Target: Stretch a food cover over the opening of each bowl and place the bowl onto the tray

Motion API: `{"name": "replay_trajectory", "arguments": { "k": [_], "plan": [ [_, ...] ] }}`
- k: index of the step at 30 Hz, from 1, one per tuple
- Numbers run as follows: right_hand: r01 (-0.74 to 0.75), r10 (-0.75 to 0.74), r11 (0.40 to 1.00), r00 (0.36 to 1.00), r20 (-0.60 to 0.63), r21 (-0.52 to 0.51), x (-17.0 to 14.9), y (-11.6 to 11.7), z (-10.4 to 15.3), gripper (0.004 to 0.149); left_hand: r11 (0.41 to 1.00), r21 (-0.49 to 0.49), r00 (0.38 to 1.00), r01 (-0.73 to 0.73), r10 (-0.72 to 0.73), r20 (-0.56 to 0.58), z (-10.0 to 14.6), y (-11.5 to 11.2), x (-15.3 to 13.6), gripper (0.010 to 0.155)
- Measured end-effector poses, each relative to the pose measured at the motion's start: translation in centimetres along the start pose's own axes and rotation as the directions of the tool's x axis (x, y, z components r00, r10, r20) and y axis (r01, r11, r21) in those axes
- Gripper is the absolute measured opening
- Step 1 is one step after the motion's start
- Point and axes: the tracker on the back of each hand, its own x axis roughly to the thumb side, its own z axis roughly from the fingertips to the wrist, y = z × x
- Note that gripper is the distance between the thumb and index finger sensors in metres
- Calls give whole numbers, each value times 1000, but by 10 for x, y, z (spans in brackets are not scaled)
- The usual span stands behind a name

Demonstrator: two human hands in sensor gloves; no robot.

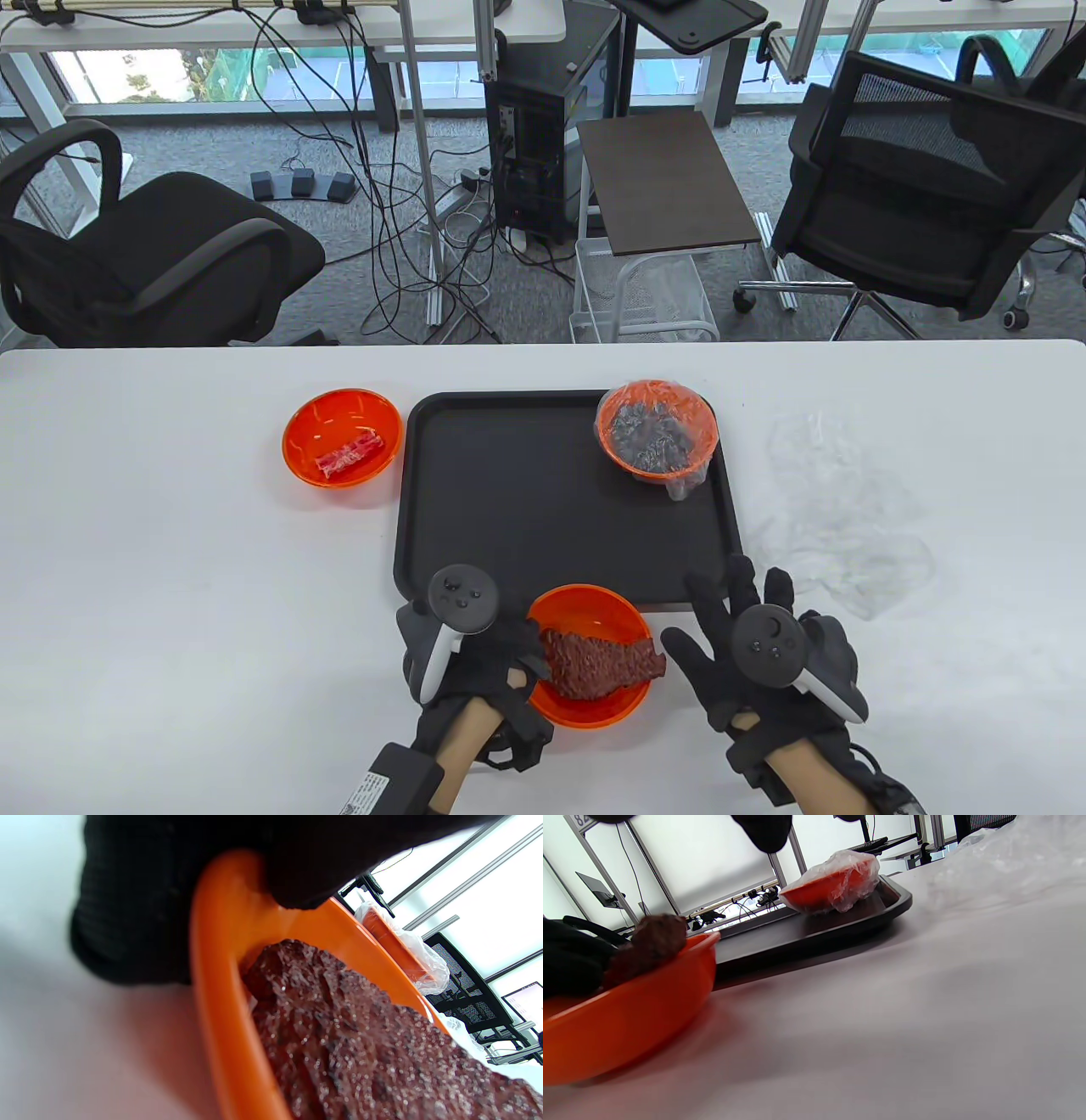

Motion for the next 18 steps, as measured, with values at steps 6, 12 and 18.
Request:
{"name": "replay_trajectory", "arguments": {
  "k": [6, 12, 18],
  "plan": [
    [18, -18, 1000, 1000, 1, -12, -2, -2, 1, 89, 1000, -10, 1000, 5, -5, 26, 8, 12, 2, 68],
    [74, -76, 992, 997, -25, -101, -17, -15, 5, 92, 944, 156, 923, 292, -321, 214, 15, 42, 2, 83],
    [139, -176, 956, 977, -124, -259, -52, -38, 11, 93, 835, 83, 835, 544, -548, 42, 6, 41, -25, 88]
  ]
}}
